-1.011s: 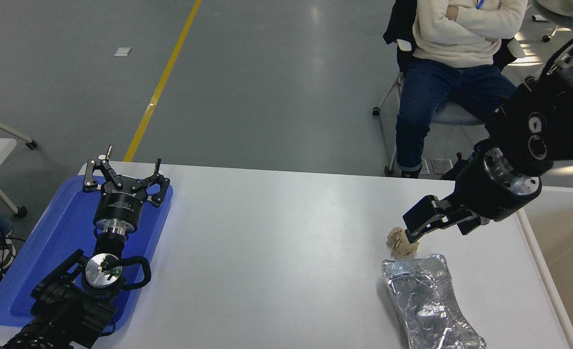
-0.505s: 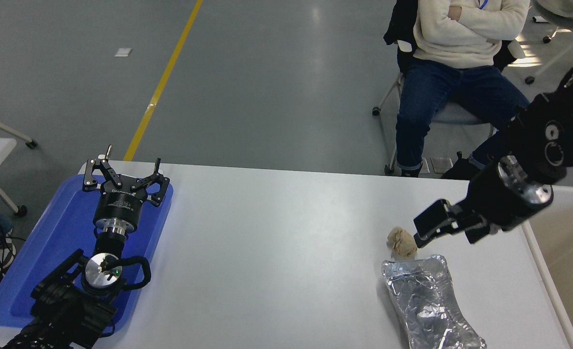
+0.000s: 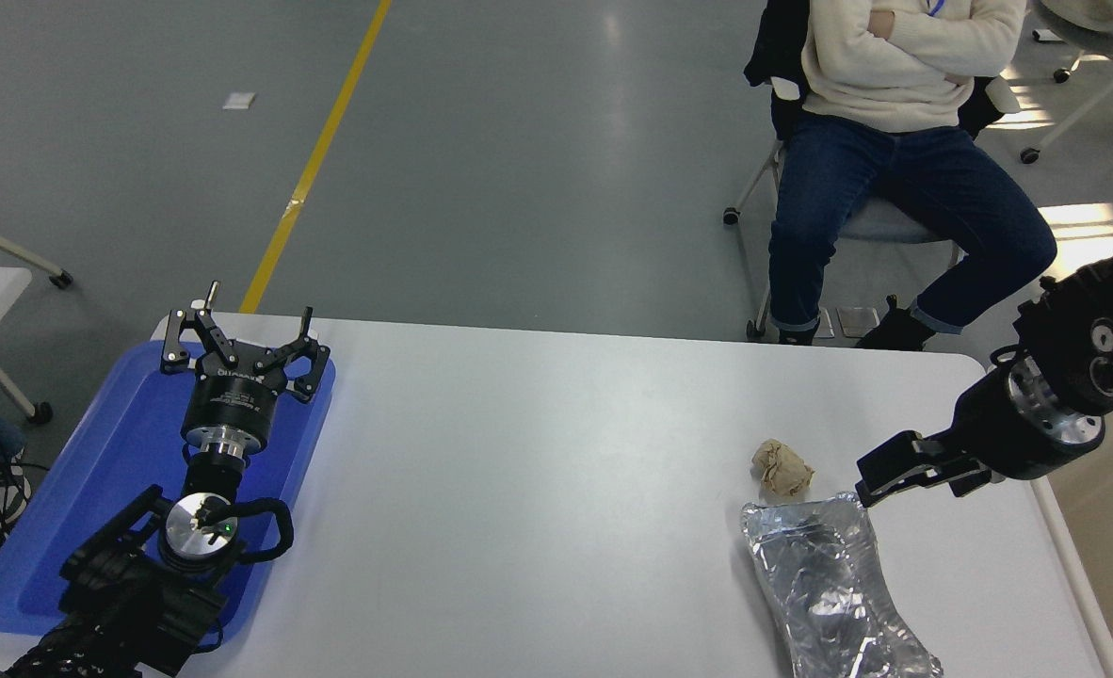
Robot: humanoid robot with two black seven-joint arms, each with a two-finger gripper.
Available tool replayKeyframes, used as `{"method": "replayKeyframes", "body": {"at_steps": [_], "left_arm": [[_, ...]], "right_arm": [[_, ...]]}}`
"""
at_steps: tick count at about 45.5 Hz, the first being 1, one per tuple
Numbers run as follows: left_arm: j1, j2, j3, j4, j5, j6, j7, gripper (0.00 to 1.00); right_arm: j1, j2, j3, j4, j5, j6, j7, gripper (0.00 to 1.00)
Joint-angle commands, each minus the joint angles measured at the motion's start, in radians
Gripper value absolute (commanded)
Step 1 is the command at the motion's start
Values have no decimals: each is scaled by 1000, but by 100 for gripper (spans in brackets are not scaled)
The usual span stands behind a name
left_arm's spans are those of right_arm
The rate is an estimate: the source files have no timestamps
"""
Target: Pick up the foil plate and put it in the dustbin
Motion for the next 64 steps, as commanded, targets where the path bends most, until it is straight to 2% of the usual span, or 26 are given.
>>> {"method": "replayKeyframes", "body": {"at_steps": [1,32,40,44,50,55,60,61,64], "left_arm": [[0,0,0,0,1,-2,1,100],[0,0,0,-2,0,-2,1,100],[0,0,0,0,0,-2,1,100],[0,0,0,0,0,-2,1,100],[0,0,0,-2,1,-2,1,100],[0,0,0,0,1,-2,1,100],[0,0,0,0,1,-2,1,100],[0,0,0,0,1,-2,1,100],[0,0,0,0,1,-2,1,100]], "right_arm": [[-230,0,60,-167,-56,-66,-1,100],[-647,32,237,-472,-200,-117,-1,100],[-672,37,258,-492,-211,-126,-1,98],[-673,37,258,-493,-211,-128,-1,92],[-673,37,258,-500,-211,-134,0,73],[-679,38,269,-501,-211,-137,2,33],[-679,38,274,-500,-211,-144,2,11],[-679,38,274,-500,-212,-144,2,1],[-679,37,274,-498,-229,-149,2,0]]}}
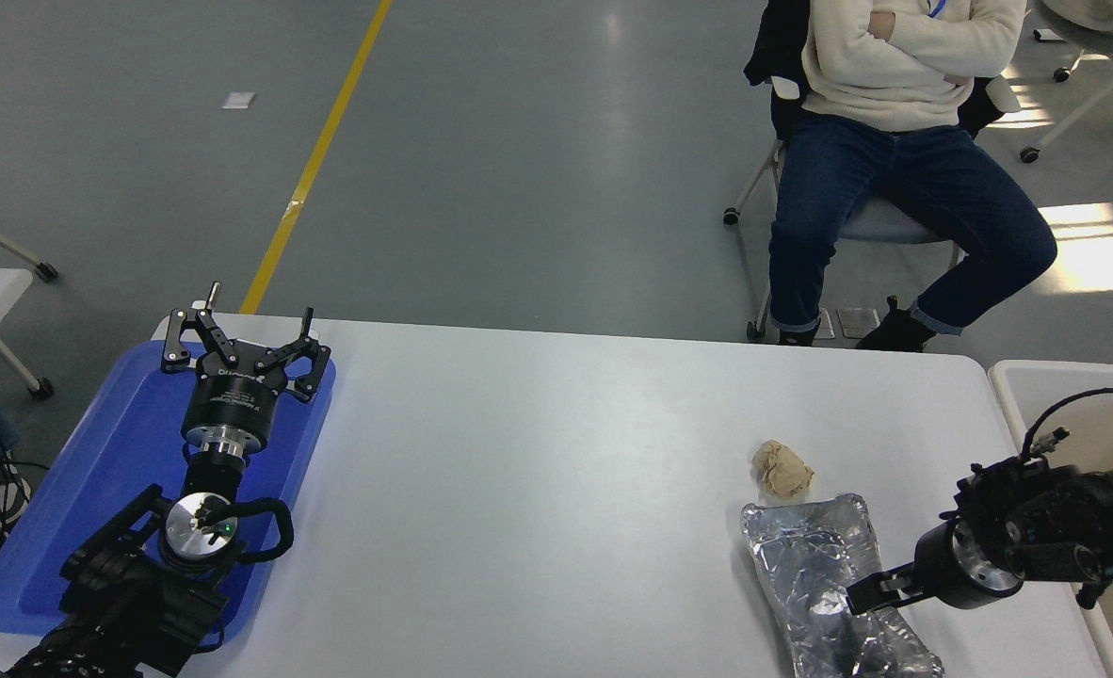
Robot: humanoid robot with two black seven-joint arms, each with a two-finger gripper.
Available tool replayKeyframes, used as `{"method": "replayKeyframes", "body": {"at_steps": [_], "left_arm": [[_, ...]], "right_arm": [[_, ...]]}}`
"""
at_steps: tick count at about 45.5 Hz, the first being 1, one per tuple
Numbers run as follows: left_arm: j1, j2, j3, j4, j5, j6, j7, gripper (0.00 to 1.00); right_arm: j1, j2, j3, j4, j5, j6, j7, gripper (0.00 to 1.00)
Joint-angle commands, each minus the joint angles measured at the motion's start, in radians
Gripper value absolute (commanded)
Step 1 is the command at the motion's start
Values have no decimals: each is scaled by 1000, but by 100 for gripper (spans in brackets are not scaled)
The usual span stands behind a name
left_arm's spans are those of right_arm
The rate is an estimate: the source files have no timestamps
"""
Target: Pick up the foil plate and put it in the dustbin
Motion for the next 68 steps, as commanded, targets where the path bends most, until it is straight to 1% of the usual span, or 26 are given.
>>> {"method": "replayKeyframes", "body": {"at_steps": [1,16,36,40,45,52,64,68], "left_arm": [[0,0,0,0,1,0,0,100],[0,0,0,0,1,0,0,100],[-1,0,0,-1,1,-1,3,100],[-1,0,0,-1,1,-1,3,100],[-1,0,0,-1,1,-1,3,100],[-1,0,0,-1,1,-1,5,100],[-1,0,0,-1,1,-1,5,100],[-1,0,2,-1,1,-1,5,100]], "right_arm": [[-8,0,9,-2,-24,-14,1,0],[7,-17,11,8,-29,-16,2,0],[142,-101,-12,145,-28,-7,10,0],[204,-129,-38,197,-28,-2,28,0],[302,-154,-89,272,-28,-2,39,0],[455,-190,-158,378,-25,8,41,0],[736,-194,-287,533,-9,48,41,0],[828,-192,-316,568,-8,88,41,0]]}}
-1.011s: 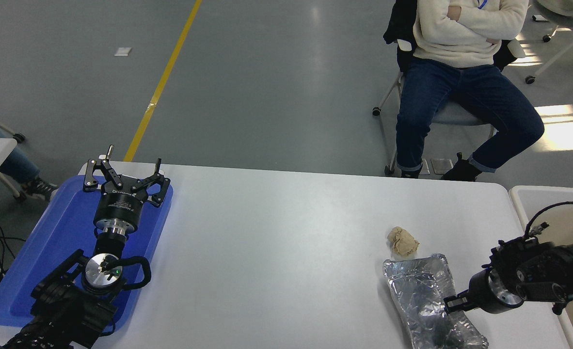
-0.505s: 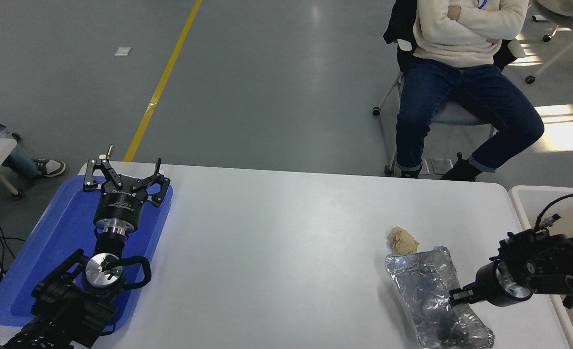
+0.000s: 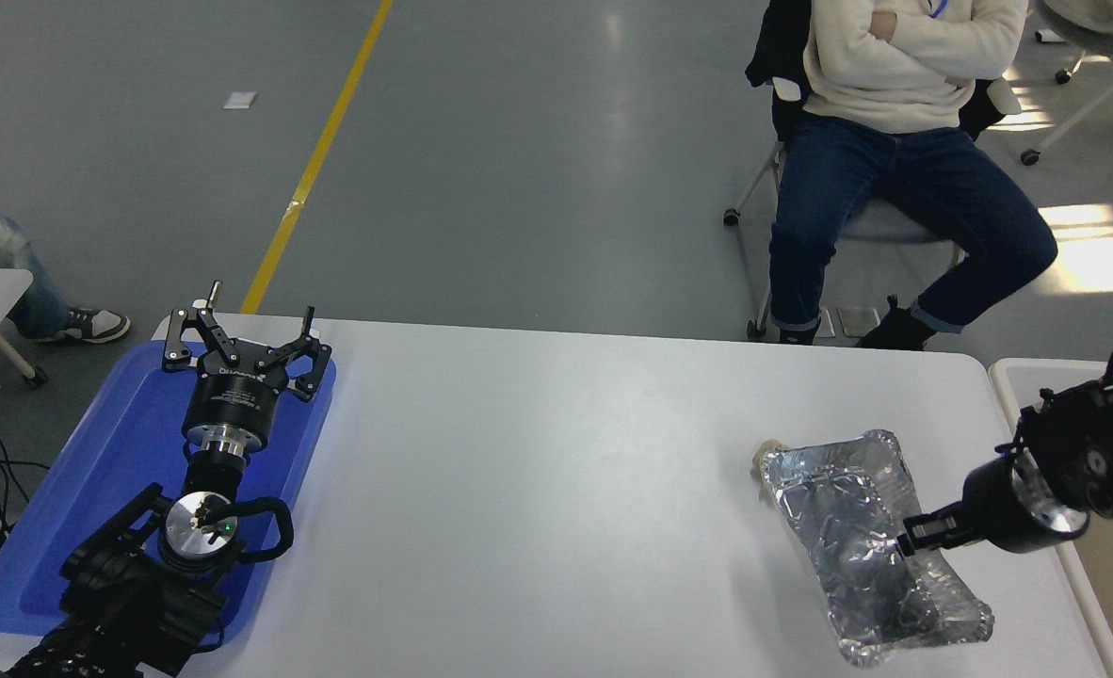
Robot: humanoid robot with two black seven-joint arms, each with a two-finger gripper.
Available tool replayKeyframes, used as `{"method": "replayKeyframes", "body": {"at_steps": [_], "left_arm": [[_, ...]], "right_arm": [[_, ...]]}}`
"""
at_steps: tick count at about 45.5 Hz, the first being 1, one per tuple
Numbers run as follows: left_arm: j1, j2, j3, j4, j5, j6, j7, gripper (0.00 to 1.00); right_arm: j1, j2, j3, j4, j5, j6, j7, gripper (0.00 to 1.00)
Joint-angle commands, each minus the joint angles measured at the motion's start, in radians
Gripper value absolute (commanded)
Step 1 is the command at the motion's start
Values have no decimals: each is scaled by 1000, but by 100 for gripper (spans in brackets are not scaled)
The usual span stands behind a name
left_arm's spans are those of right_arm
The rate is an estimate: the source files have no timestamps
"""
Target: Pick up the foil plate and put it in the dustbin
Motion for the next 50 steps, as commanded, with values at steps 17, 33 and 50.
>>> {"method": "replayKeyframes", "body": {"at_steps": [17,33,50], "left_arm": [[0,0,-1,0,0,0,0,100],[0,0,-1,0,0,2,0,100],[2,0,-1,0,0,2,-1,100]], "right_arm": [[572,22,-169,262,11,177,2,0],[670,45,-205,302,17,213,2,0],[724,46,-235,325,16,237,2,0]]}}
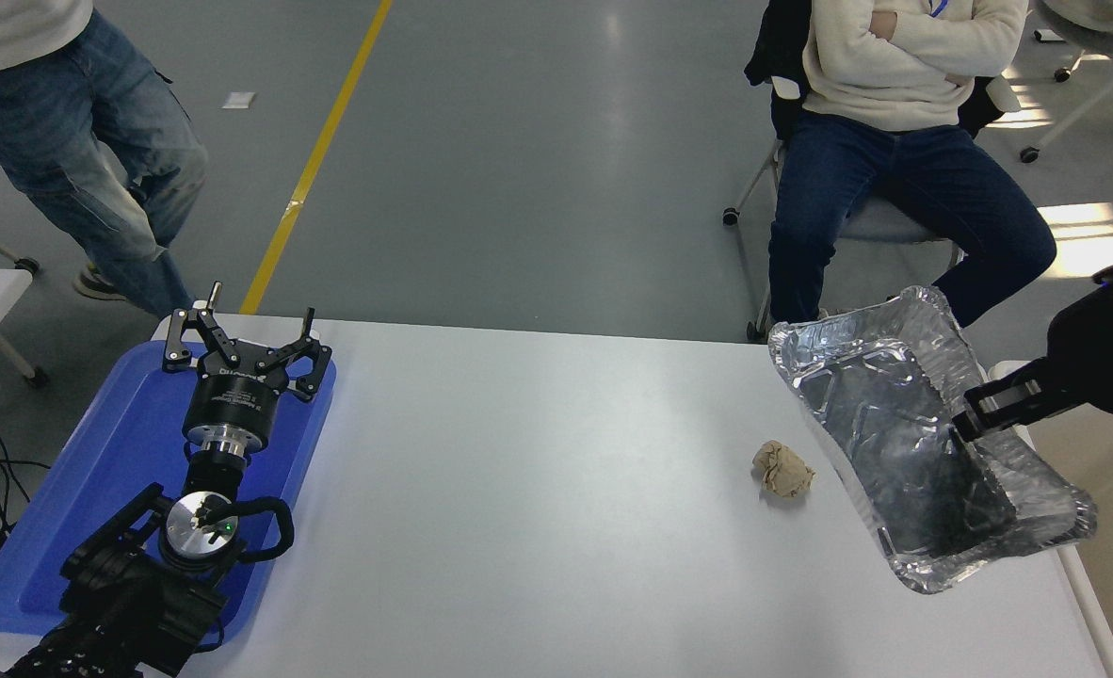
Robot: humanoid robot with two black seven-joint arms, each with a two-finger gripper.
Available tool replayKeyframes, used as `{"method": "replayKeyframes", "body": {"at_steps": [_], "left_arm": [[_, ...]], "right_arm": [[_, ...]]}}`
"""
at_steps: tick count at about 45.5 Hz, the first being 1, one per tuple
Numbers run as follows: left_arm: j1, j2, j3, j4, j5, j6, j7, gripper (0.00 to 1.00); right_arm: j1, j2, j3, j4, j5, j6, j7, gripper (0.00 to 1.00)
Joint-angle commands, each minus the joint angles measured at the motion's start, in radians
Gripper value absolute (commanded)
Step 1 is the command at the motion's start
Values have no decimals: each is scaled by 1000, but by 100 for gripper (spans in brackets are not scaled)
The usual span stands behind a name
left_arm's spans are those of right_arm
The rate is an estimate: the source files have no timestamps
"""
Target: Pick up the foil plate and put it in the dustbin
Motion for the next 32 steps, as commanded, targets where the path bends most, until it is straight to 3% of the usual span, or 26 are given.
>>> {"method": "replayKeyframes", "body": {"at_steps": [1,10,16,32], "left_arm": [[0,0,0,0,0,1,-2,100],[0,0,0,0,-2,1,-3,100],[0,0,0,1,-2,1,-5,100],[0,0,0,1,-2,1,-5,100]], "right_arm": [[36,2,-21,13,-1,19,0,0],[33,-9,-33,6,-15,42,-6,0],[21,-56,-84,-33,-94,45,-11,0],[-33,-372,-90,-276,-436,202,-11,0]]}}
